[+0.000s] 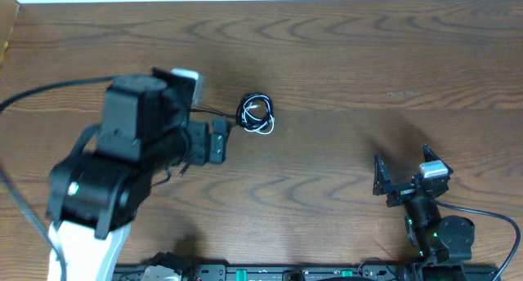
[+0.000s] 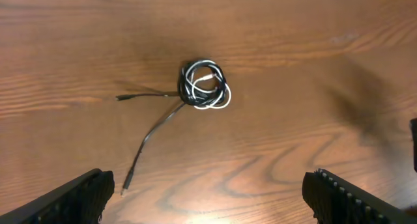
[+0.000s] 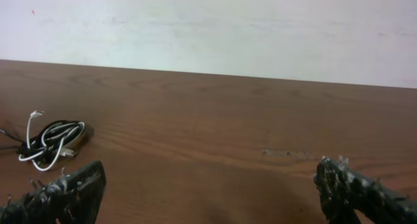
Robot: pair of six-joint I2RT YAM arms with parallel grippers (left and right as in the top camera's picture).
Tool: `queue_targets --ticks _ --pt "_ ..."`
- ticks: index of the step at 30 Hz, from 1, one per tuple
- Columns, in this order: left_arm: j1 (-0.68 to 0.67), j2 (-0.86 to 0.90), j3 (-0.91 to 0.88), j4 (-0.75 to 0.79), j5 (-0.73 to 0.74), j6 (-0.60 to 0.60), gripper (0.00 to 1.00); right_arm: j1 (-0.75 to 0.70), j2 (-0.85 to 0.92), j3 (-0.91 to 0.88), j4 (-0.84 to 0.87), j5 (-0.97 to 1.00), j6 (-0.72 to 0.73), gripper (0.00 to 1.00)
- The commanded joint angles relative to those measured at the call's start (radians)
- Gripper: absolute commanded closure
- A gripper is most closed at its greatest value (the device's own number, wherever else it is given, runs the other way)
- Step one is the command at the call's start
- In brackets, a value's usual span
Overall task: Untangle cables
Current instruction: 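Move the left gripper forward over the black-and-white cable bundle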
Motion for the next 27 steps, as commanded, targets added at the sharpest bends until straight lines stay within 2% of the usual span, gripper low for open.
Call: queue_targets --ticks 1,6,7,8,11,14,18,21,27 --pt "-0.003 0.055 0.02 0.007 0.018 0.017 0.02 0.009 -0.005 -0.001 -0.004 0.0 -0.015 0.01" --pt "-0.003 0.152 0.02 0.051 0.018 0.017 0.02 0.009 -0.005 -0.001 -0.005 0.0 -0.015 0.01" --pt "-0.003 0.169 0.02 0.08 0.018 0.017 0.06 0.009 -0.005 -0.001 -0.004 0.0 -0.015 0.01" --pt "-0.003 0.185 0.02 0.113 0.016 0.017 0.22 0.009 -0.005 -0.001 -0.004 0.0 -0.015 0.01" --pt "-0.003 0.24 0.02 0.249 -0.059 0.017 0.92 0.009 -0.005 -0.001 -0.004 0.0 -0.015 0.01" --pt "-0.003 0.288 0.02 0.388 -0.146 0.014 0.92 0.009 -0.005 -0.001 -0.004 0.0 -0.015 0.01" --pt "-0.002 0.318 0.02 0.504 -0.24 -0.05 0.93 0.009 -0.005 -0.001 -0.005 0.0 -0.015 0.01" --pt "-0.002 0.323 0.02 0.544 -0.314 -0.119 0.92 0.009 -0.005 -0.001 -0.004 0.0 -0.015 0.01" --pt "-0.002 0.336 0.019 0.563 -0.319 -0.279 0.92 0.009 -0.005 -0.001 -0.005 0.0 -0.015 0.01"
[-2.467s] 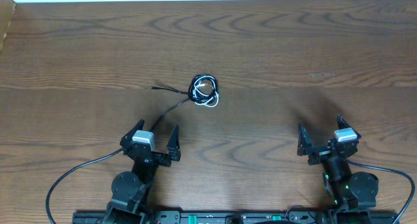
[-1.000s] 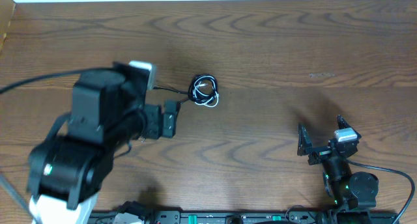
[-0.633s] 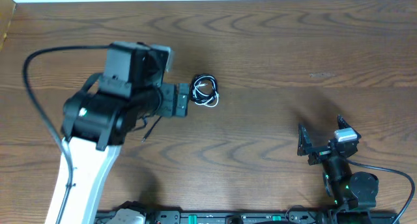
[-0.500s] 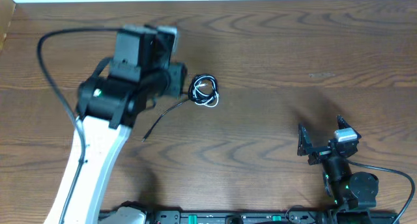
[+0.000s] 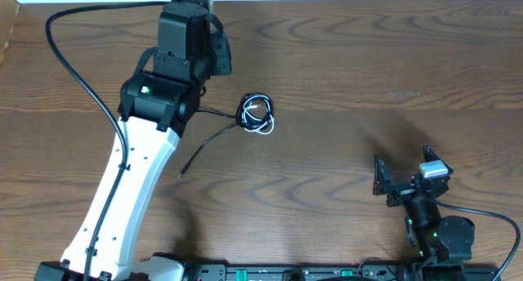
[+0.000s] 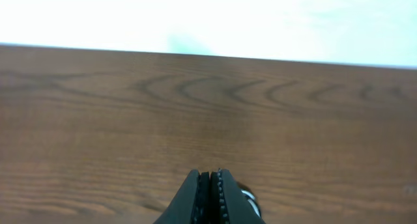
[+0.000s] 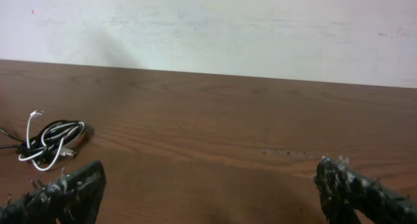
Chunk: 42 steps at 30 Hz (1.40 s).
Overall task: Untangle cables
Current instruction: 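Move the left gripper forward over the black-and-white cable bundle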
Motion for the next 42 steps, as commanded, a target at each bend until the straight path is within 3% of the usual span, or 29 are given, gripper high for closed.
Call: queue_targets --ticks 1,5,10,16,21,24,25,28,29,42 --pt "-0.001 0.011 0.018 -0.005 -0.045 -0.13 0.92 0.009 -0.005 -0.001 -0.004 0.0 -0.015 0.01" --pt "0.0 0.015 0.018 -0.101 -0.045 -0.138 0.88 0.009 -0.005 -0.001 -0.004 0.0 -0.015 0.01" --pt "-0.001 0.015 -0.002 -0.303 -0.041 -0.277 0.87 0.009 -0.005 -0.001 -0.004 0.0 -0.015 0.01" --pt "-0.002 0.015 -0.114 -0.388 -0.014 -0.36 0.5 0.009 -0.005 -0.001 -0.004 0.0 -0.015 0.01" --pt "-0.002 0.021 -0.201 -0.363 0.068 -0.36 0.43 0.009 -0.005 -0.001 -0.004 0.0 -0.015 0.01" --pt "-0.002 0.034 -0.218 -0.343 0.064 -0.356 0.45 0.009 -0.005 -0.001 -0.004 0.0 -0.015 0.01" --pt "-0.002 0.039 -0.225 -0.328 0.063 -0.356 0.52 0.009 -0.005 -0.001 -0.005 0.0 -0.015 0.01" --pt "-0.003 0.06 -0.248 -0.277 0.065 -0.357 0.89 0.009 -0.005 -0.001 -0.005 0.0 -0.015 0.01" --pt "-0.005 0.07 -0.254 -0.266 0.065 -0.357 0.92 0.009 -0.005 -0.001 -0.005 0.0 -0.015 0.01" --pt "-0.013 0.257 -0.262 -0.252 0.064 -0.356 0.92 0.009 -0.005 -0.001 -0.004 0.0 -0.015 0.01"
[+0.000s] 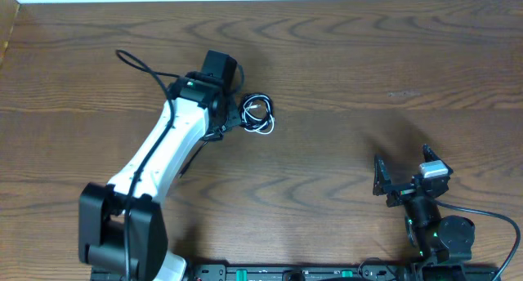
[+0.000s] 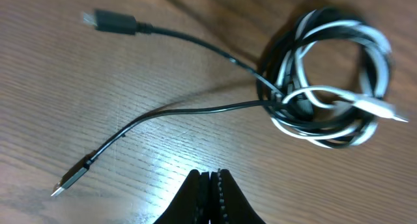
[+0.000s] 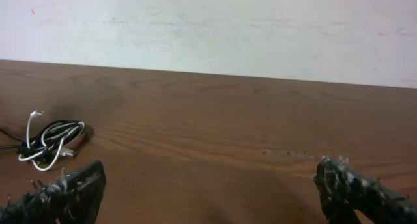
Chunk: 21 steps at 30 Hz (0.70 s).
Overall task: Untangle cables
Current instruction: 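Move the left gripper forward over the black-and-white cable bundle, then swing the right gripper toward the cable bundle beside the left gripper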
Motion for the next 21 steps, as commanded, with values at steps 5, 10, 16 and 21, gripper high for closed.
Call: queue_targets --ticks 5,10,16,21 --pt "-0.001 0.053 -0.01 0.033 -0.003 -0.004 0.92 0.009 -0.005 -0.001 -0.004 0.0 -0.015 0.01" --pt "-0.001 0.053 -0.01 0.063 -0.047 -0.004 0.92 0.009 -0.005 -0.001 -0.005 0.018 -0.025 0.01" --pt "-0.001 0.053 -0.01 0.041 -0.093 0.015 0.92 0.009 -0.005 -0.001 -0.002 -0.027 -0.023 0.01" --pt "-0.001 0.053 -0.01 0.049 -0.093 0.022 0.92 0.009 -0.005 -0.001 0.087 -0.083 0.049 0.01"
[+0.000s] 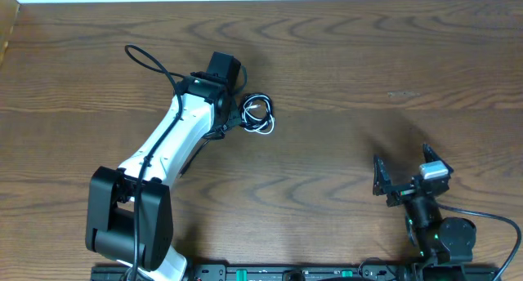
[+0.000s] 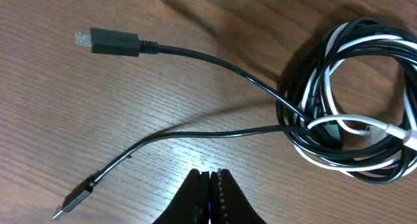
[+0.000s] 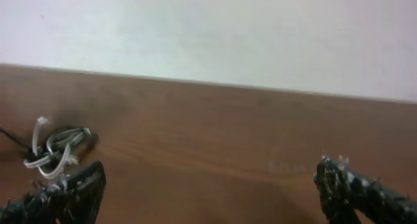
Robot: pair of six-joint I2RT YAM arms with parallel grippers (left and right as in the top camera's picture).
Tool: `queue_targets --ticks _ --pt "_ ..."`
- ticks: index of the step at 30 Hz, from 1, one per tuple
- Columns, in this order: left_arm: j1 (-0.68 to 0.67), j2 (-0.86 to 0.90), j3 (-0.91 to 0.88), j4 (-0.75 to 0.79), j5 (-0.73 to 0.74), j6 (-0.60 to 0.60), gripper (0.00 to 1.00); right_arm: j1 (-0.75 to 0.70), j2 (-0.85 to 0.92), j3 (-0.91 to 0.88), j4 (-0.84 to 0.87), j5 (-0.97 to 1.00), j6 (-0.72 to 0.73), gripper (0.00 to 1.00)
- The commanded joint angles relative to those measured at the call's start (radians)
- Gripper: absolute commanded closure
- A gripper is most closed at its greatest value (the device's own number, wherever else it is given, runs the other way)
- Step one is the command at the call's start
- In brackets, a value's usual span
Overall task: Untangle cables
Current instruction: 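Swing the right gripper toward the cable bundle beside the left gripper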
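A tangled coil of black and white cables (image 1: 258,115) lies on the wooden table; it also shows in the left wrist view as the coil (image 2: 352,126) and far left in the right wrist view as the coil (image 3: 55,149). Two black ends trail out of it: a USB plug (image 2: 111,41) and a thin plug (image 2: 75,201). My left gripper (image 2: 210,185) hovers low just left of the coil, shut on nothing, at the left gripper (image 1: 232,116) overhead. My right gripper (image 1: 400,183) stands open far to the right, nothing between its fingers (image 3: 355,191).
The brown wooden table (image 1: 368,60) ends at a white wall (image 3: 215,35) at the back. The left arm's own black cable (image 1: 155,60) loops over the table behind the wrist. A rail with electronics (image 1: 286,273) runs along the front edge.
My left gripper, still shut, has shifted slightly beside the coil, so the USB plug sits lower in its view. The right wrist view is now blurred and slightly shifted.
My left gripper was open, high above the coil with its loose black ends. Then it was shut and pointed at the table's far edge and wall. Later it was down low, shut, just left of the coil, where it stays. The right gripper stayed open throughout.
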Motion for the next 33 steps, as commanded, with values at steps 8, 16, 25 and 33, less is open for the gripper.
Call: queue_targets --ticks 8,16,25,33 --pt "-0.002 0.001 -0.003 -0.032 -0.005 0.013 0.85 0.009 -0.005 -0.001 0.221 -0.2 0.075 0.01" --pt "-0.001 0.001 -0.003 -0.08 0.043 0.013 0.62 0.009 -0.005 0.0 0.402 -0.194 0.071 0.01" --pt "-0.001 0.001 -0.003 -0.079 0.043 0.013 0.5 0.009 -0.005 0.005 0.44 -0.197 0.072 0.01" --pt "-0.001 0.001 -0.003 -0.079 0.043 0.013 0.51 0.009 -0.003 0.046 0.431 -0.237 0.071 0.01"
